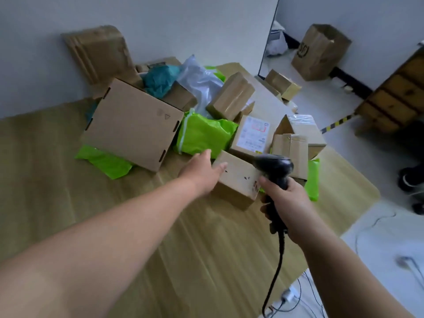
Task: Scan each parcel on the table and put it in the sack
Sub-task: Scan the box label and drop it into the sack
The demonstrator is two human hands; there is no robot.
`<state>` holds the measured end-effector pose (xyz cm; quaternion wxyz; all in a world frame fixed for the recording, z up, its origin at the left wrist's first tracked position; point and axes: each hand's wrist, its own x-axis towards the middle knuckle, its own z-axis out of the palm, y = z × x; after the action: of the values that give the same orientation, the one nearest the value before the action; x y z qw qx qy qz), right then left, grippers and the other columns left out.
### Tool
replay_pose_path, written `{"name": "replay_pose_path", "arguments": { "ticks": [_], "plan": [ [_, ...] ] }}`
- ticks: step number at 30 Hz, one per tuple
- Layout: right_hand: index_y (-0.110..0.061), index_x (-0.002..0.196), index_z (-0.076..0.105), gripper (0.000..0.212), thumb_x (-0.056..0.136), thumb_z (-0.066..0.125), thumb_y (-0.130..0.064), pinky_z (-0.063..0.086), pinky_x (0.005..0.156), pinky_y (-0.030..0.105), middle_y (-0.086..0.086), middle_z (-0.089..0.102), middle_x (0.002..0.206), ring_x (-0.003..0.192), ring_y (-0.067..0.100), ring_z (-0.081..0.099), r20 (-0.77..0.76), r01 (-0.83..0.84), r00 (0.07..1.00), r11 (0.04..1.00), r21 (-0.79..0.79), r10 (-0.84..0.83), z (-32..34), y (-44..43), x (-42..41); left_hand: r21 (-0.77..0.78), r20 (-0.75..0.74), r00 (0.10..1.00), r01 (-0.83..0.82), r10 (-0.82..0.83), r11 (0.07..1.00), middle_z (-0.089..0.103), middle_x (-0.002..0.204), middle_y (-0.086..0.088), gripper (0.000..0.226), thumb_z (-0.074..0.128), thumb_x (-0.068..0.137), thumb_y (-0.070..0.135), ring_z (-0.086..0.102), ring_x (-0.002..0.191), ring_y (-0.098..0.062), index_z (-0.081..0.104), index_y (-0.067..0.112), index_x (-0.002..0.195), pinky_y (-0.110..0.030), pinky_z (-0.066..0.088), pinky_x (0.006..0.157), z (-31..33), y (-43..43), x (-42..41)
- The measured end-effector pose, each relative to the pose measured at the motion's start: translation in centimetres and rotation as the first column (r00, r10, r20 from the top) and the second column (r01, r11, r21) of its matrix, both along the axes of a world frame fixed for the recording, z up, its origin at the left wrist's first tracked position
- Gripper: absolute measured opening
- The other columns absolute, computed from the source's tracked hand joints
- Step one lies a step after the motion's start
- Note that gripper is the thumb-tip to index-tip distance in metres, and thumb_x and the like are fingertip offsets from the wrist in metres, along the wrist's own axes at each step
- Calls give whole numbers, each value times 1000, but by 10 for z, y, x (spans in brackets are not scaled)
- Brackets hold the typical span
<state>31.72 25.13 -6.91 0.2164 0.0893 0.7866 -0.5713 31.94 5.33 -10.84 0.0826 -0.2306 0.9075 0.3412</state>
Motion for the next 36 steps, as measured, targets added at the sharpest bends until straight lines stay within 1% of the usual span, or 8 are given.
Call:
{"name": "replay_pose_path", "arguments": {
  "ticks": [9,13,16,21,25,31,33,36],
  "plan": [
    [-26,90,60,12,90,68,-36,46,46,30,-5,65,74,59,11,60,-99,-16,995,999,27,19,-25,9,-7,165,60,997,-60,51,984,42,146,-10,96,73,77,45,44,131,-27,19,17,151,-39,36,108,-40,-7,-8],
    [-34,94,61,9,91,68,-37,57,82,50,-12,68,93,89,15,65,-170,-24,985,999,33,29,-25,6,-4,197,62,998,-40,28,980,40,147,-11,114,85,66,34,43,131,-25,11,22,153,-40,37,108,-43,-17,20],
    [-33,92,61,9,90,68,-38,55,84,57,-10,67,88,85,17,65,-150,-19,988,999,27,23,-25,3,0,167,96,994,33,-49,985,37,148,-11,125,88,58,22,41,133,-24,7,22,153,-37,37,108,-41,-19,42],
    [-33,90,58,12,90,67,-41,56,82,55,-10,65,87,79,18,65,-94,-24,995,997,70,31,-31,2,10,419,151,972,103,-182,902,46,139,3,127,80,48,28,47,125,-13,9,25,153,-31,40,105,-26,-16,60],
    [-30,97,60,15,90,67,-41,56,84,56,-5,69,96,87,17,65,-18,-47,999,998,46,47,-37,0,20,553,157,987,-56,-39,831,56,126,3,99,72,57,39,58,108,-13,31,27,146,-29,47,88,-21,-12,59],
    [-26,106,63,23,90,68,-41,54,90,44,-3,71,102,100,19,66,-14,-104,994,995,9,104,-31,-4,19,476,208,976,-41,-67,879,52,125,-5,128,88,56,23,58,109,-22,2,42,150,-37,50,95,-19,-17,81],
    [-28,105,62,21,90,67,-42,53,95,48,-3,71,104,101,19,66,11,-143,990,990,-19,143,-27,-12,19,319,229,958,96,-175,943,23,144,-4,143,93,46,31,38,130,-21,-5,42,149,-34,34,110,-16,-18,93],
    [-27,109,61,23,91,66,-42,52,97,50,-2,71,107,102,20,66,39,-220,974,975,-38,222,-20,-28,24,52,209,953,215,-221,975,18,148,0,127,88,55,26,43,125,-20,3,31,149,-23,40,96,-15,-19,112]
  ]
}}
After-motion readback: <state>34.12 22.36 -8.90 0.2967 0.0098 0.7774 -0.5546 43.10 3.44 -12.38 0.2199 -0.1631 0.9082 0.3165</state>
